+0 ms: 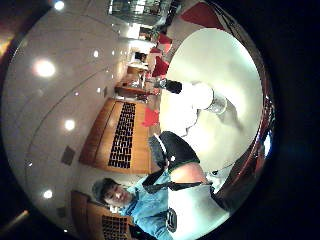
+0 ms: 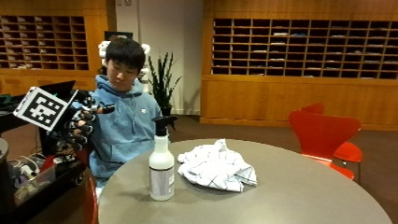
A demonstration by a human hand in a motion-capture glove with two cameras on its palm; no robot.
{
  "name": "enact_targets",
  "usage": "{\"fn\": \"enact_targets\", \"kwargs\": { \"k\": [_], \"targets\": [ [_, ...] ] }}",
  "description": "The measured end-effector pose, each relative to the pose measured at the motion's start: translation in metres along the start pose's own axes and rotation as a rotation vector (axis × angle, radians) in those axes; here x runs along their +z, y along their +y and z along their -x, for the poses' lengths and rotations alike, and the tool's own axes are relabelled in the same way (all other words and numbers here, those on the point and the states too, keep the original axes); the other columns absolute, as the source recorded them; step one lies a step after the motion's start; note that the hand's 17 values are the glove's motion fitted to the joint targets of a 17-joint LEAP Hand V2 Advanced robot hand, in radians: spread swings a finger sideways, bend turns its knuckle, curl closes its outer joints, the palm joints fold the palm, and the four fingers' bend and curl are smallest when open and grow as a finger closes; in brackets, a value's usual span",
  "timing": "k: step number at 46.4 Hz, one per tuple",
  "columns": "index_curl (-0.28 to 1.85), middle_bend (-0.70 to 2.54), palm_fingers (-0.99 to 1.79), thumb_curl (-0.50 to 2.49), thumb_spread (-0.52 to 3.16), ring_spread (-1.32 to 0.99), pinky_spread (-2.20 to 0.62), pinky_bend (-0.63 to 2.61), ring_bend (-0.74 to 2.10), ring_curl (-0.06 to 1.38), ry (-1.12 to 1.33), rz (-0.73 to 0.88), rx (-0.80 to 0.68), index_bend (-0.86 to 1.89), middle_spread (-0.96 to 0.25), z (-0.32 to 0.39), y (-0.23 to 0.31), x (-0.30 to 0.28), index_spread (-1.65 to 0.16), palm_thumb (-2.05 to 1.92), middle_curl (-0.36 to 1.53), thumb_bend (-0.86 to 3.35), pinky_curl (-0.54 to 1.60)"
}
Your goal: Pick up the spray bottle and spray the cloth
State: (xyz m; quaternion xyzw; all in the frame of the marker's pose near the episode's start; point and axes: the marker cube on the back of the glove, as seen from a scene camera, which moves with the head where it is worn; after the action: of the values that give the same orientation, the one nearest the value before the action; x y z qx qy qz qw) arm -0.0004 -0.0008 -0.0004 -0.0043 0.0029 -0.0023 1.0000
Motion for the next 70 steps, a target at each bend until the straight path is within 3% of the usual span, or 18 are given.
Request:
{"fn": "enact_targets", "kwargs": {
  "k": [8, 19, 41, 70],
  "targets": [
    [0.08, 0.2, 0.2, 0.15, 0.71, 0.11, 0.19, 0.51, 0.34, 0.11, 0.013, 0.002, -0.012, 0.12, 0.03, 0.006, -0.004, 0.003, -0.24, 0.47, 0.1, 0.2, 0.2],
    [0.13, 0.2, 0.16, 0.2, 0.9, 0.14, 0.24, 0.53, 0.37, 0.16, 0.015, 0.006, -0.048, 0.13, 0.03, 0.01, -0.007, 0.013, -0.29, 0.52, 0.18, 0.11, 0.25],
    [0.19, 0.2, 0.13, 0.27, 0.96, 0.14, 0.25, 0.53, 0.39, 0.21, -0.008, 0.124, -0.101, 0.14, 0.03, 0.029, -0.034, 0.039, -0.32, 0.56, 0.26, -0.02, 0.31],
    [0.21, 0.19, 0.1, 0.3, 0.96, 0.14, 0.25, 0.54, 0.39, 0.25, -0.145, 0.225, -0.095, 0.13, 0.03, 0.02, -0.069, 0.121, -0.32, 0.54, 0.3, -0.03, 0.34]
  ]
}}
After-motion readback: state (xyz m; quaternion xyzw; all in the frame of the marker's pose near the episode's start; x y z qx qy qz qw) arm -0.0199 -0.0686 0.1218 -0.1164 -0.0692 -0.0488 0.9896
